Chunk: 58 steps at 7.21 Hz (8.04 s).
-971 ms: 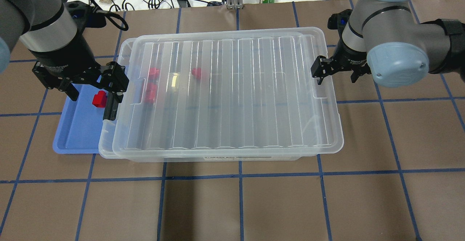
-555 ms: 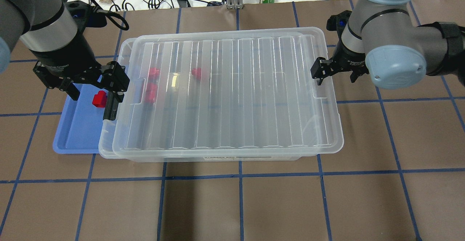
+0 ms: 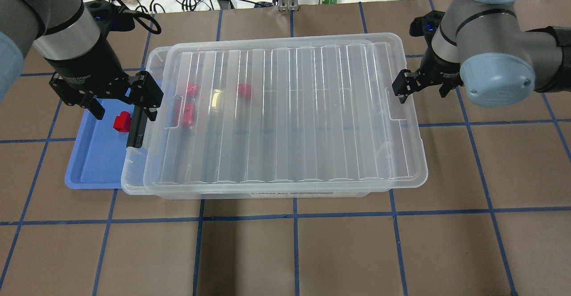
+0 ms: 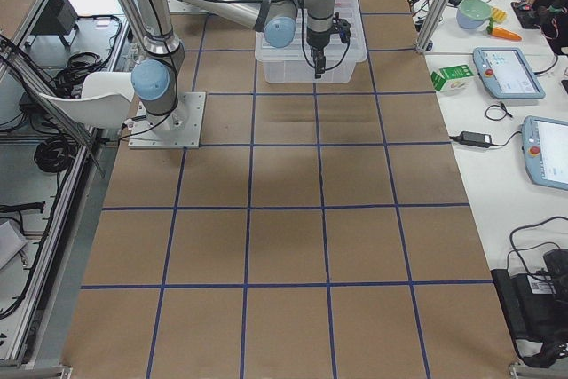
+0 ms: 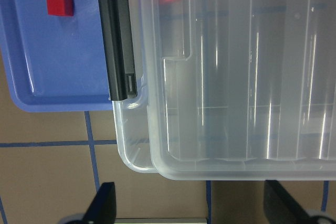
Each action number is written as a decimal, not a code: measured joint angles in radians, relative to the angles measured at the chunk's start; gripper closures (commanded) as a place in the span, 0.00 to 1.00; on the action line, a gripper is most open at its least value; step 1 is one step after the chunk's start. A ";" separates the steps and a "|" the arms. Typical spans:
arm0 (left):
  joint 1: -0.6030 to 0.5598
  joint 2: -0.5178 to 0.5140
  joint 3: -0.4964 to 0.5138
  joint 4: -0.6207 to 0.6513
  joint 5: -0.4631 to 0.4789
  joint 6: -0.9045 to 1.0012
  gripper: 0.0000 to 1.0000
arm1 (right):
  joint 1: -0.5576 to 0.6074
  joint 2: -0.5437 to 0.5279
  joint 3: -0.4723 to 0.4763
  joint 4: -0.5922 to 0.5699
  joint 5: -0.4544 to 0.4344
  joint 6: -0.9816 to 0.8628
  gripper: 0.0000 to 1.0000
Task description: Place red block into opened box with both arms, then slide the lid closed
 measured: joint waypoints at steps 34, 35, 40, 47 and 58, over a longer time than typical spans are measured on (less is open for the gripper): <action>0.384 -0.557 -0.066 0.631 -0.039 0.398 1.00 | 0.109 -0.101 -0.359 0.423 -0.021 0.273 0.00; 0.382 -0.527 -0.037 0.592 -0.039 0.398 1.00 | 0.109 -0.102 -0.359 0.422 -0.021 0.268 0.00; 0.336 -0.342 0.245 0.162 -0.046 0.359 1.00 | 0.109 -0.108 -0.356 0.425 -0.020 0.262 0.00; -0.001 -0.318 0.130 0.172 -0.090 -0.023 1.00 | 0.106 -0.107 -0.355 0.424 -0.014 0.262 0.00; -0.037 -0.502 -0.162 0.595 -0.093 -0.026 0.73 | 0.100 -0.103 -0.360 0.421 -0.013 0.252 0.00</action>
